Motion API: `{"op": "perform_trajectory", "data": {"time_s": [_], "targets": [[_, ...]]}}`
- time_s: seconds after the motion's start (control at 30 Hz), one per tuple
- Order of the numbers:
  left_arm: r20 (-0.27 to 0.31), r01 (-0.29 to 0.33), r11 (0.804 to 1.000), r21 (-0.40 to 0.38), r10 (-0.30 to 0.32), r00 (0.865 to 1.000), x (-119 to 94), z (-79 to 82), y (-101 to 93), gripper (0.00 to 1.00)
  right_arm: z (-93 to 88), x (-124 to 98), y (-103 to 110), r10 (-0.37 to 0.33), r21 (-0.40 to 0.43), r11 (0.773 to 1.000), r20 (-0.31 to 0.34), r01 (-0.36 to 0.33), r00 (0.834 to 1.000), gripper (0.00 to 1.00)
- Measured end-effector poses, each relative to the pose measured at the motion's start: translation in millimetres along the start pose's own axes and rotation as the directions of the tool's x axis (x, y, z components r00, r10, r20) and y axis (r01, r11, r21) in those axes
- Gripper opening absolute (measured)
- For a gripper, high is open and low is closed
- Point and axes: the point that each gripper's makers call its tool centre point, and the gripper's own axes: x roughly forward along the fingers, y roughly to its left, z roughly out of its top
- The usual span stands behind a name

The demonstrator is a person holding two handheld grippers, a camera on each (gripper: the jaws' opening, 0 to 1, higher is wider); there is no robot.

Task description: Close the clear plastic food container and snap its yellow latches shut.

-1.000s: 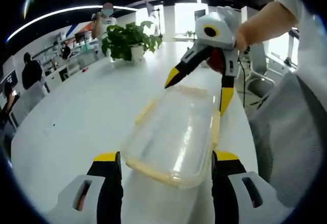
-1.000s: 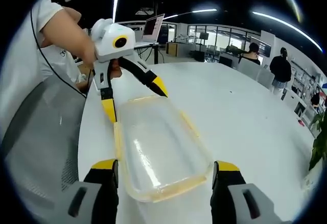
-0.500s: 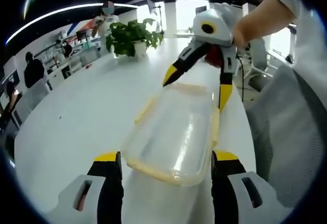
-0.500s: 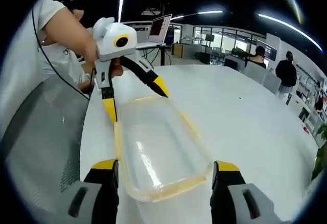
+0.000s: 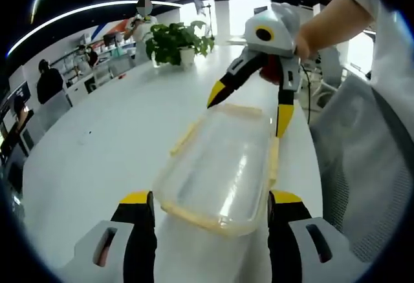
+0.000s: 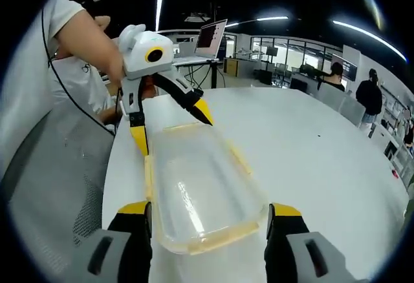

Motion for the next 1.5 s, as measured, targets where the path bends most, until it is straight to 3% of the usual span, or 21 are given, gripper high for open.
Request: {"op": "perform_trajectory", "data": {"time_s": [0.6, 1.3, 1.5], "targets": [[0.001, -0.020, 1.000, -0.011, 0.020, 1.000, -27, -22.4, 23.4, 0.69, 28.5, 32, 3, 0.014, -0.021, 1.000, -0.003, -0.014, 1.000, 0.70], [-0.006, -0.034, 0.999, -0.021, 0.033, 0.999, -21, -17.6, 60.9, 0.68, 40.2, 46, -30, 0.033, -0.039, 0.999, -0.014, -0.033, 0.999, 0.70], [-0.009, -0.034, 0.999, -0.021, 0.034, 0.999, -21, -18.3, 63.8, 0.69, 41.7, 48, -33, 0.034, -0.040, 0.999, -0.011, -0.035, 0.999, 0.70]]}}
